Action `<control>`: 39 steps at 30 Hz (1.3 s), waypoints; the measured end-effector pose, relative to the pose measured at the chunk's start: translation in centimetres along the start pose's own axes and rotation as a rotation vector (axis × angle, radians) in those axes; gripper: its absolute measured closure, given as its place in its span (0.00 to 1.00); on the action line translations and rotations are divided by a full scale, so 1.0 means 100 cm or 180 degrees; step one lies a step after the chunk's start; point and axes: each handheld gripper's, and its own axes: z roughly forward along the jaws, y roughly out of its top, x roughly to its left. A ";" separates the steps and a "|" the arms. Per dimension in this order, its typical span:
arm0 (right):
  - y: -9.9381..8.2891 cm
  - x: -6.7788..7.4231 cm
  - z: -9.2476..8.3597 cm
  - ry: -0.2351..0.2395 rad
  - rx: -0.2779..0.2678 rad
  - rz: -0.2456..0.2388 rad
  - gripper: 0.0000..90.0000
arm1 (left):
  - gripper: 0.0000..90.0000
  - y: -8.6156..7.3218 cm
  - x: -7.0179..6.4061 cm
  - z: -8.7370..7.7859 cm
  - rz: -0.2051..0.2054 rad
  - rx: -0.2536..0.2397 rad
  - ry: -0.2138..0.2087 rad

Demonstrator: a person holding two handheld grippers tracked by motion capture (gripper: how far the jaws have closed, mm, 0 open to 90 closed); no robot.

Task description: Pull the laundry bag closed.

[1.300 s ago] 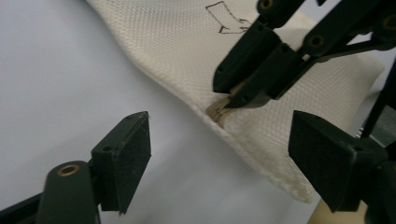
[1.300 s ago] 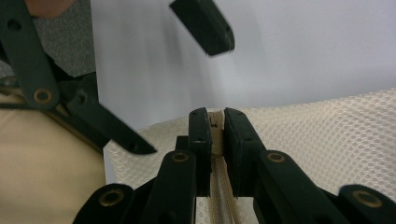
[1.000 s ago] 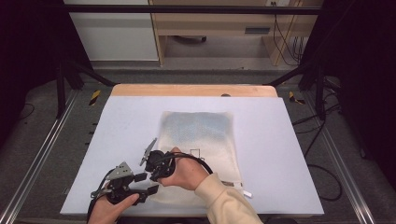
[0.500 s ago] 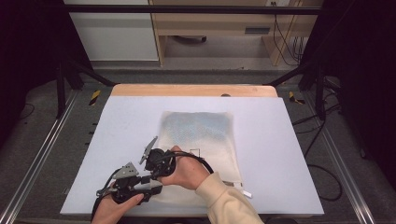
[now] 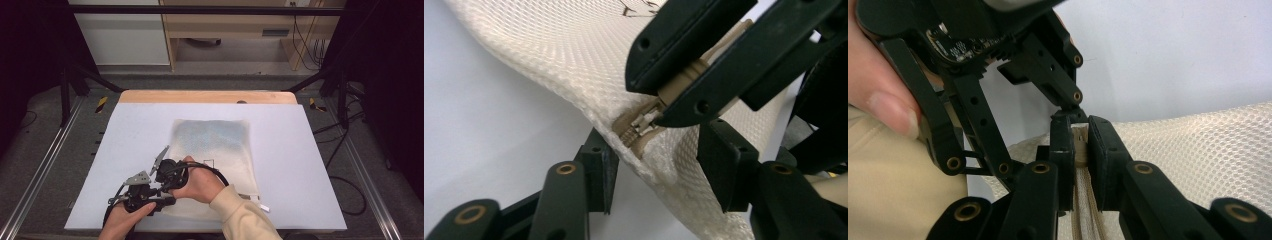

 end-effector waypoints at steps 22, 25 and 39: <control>-0.004 -0.001 0.002 0.0014 -0.0014 -0.0018 0.91 | 0.86 0.001 0.008 0.006 0.0026 0.0066 0.0017; -0.005 0.000 0.002 0.0007 -0.0005 -0.0022 0.91 | 0.88 0.001 0.008 0.006 0.0037 0.0073 0.0047; -0.017 -0.001 0.004 -0.0091 0.0032 -0.0130 0.91 | 0.91 0.003 0.005 0.006 0.0082 0.0098 0.0110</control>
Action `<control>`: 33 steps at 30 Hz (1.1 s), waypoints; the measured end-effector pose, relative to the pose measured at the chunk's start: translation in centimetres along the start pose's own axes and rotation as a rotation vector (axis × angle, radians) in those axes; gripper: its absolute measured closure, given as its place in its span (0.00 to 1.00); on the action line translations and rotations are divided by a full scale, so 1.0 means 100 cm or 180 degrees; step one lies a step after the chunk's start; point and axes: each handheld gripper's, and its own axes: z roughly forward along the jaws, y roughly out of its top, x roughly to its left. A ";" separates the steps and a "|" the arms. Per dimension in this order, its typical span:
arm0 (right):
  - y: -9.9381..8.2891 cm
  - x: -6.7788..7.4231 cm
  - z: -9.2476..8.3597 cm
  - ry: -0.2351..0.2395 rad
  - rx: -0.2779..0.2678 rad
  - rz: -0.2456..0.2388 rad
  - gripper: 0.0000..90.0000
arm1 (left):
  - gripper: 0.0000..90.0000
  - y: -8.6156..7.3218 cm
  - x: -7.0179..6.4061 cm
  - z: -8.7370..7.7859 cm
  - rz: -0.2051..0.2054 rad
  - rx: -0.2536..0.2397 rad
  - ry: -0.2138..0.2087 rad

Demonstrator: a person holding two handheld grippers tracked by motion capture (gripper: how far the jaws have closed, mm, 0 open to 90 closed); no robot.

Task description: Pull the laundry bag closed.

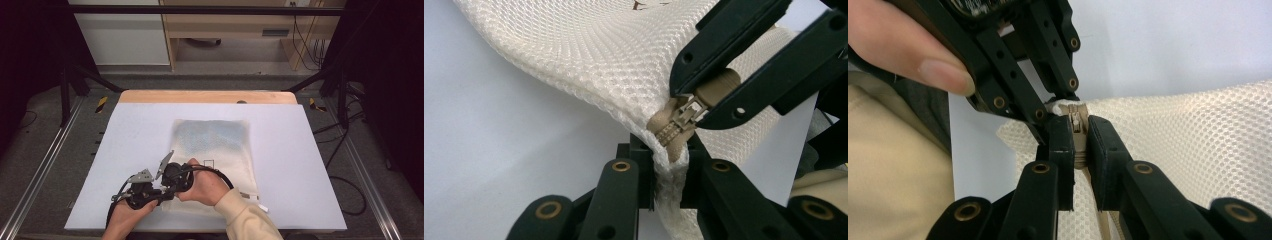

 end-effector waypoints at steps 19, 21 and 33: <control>-0.020 -0.004 0.000 -0.0053 -0.0010 0.0050 0.91 | 0.91 0.001 -0.001 -0.001 0.0022 -0.0021 0.0043; -0.022 -0.005 -0.001 -0.0065 -0.0012 0.0059 0.91 | 0.91 0.002 -0.001 -0.002 0.0038 -0.0023 0.0037; -0.029 -0.008 -0.003 -0.0058 -0.0080 0.0099 0.91 | 0.91 0.003 -0.003 -0.003 0.0089 -0.0018 0.0062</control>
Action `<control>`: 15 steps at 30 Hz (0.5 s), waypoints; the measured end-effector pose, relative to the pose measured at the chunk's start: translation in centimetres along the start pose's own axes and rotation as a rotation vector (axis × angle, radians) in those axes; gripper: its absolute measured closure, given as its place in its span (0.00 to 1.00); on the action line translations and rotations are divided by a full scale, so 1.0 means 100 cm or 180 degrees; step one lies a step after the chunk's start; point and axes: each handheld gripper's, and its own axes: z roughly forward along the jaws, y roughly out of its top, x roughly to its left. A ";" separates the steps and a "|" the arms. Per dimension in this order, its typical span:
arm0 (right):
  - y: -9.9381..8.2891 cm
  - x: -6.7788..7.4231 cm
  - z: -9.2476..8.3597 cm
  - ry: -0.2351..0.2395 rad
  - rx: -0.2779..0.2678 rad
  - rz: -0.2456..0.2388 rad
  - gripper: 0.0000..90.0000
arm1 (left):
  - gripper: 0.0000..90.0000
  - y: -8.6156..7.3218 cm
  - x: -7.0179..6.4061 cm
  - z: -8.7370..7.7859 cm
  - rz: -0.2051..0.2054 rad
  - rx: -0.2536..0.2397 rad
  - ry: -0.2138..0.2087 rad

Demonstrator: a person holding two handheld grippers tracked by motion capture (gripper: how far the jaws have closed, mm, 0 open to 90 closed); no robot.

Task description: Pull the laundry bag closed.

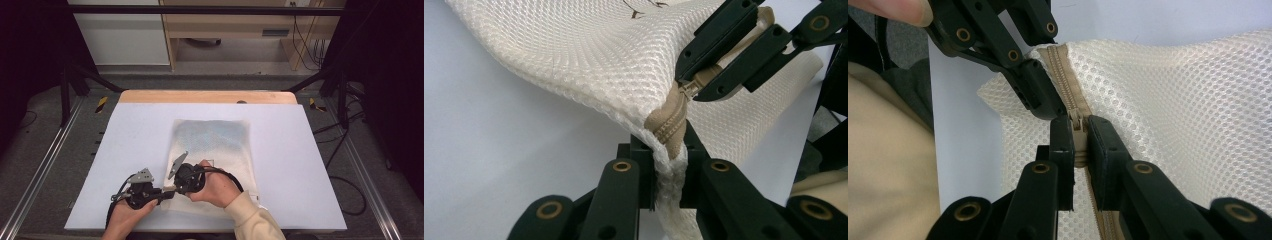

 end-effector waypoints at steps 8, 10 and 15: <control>-0.002 0.001 0.001 -0.0001 -0.0002 0.0024 0.91 | 0.91 0.001 0.000 0.000 0.0019 0.0006 0.0010; -0.003 0.000 0.001 0.0012 -0.0010 0.0039 0.91 | 0.91 0.001 -0.001 0.000 0.0024 0.0005 0.0011; -0.005 0.000 0.000 -0.0002 0.0002 0.0047 0.91 | 0.91 0.001 -0.001 0.000 0.0031 -0.0003 0.0000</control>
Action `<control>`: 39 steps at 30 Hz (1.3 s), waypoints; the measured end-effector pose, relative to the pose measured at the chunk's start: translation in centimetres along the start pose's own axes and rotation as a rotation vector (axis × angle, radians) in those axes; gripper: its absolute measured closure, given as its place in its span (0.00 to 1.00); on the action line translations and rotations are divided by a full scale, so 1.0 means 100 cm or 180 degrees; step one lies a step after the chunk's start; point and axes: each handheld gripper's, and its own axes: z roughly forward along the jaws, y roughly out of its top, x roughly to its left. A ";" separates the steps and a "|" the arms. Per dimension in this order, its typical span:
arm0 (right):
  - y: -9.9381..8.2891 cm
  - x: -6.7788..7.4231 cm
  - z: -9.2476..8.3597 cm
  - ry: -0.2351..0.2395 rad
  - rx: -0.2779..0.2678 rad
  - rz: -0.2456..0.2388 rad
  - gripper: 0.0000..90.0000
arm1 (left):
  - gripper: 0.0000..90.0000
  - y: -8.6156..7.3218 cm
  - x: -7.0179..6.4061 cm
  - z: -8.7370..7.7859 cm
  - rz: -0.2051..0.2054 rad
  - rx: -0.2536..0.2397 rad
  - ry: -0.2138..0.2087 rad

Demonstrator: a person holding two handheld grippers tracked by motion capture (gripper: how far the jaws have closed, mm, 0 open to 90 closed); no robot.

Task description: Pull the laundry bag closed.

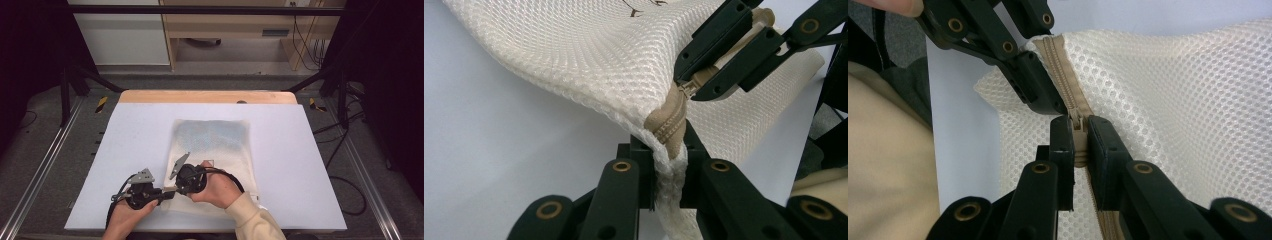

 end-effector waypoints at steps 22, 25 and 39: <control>-0.010 -0.003 -0.005 -0.0022 0.0057 0.0064 0.91 | 0.91 0.000 -0.002 0.001 0.0003 0.0007 -0.0051; -0.010 -0.003 -0.006 -0.0014 0.0071 0.0065 0.91 | 0.91 0.000 -0.002 0.002 0.0001 0.0008 -0.0053; -0.015 -0.005 -0.010 -0.0055 0.0097 0.0083 0.91 | 0.91 0.000 -0.003 0.002 -0.0004 -0.0002 -0.0068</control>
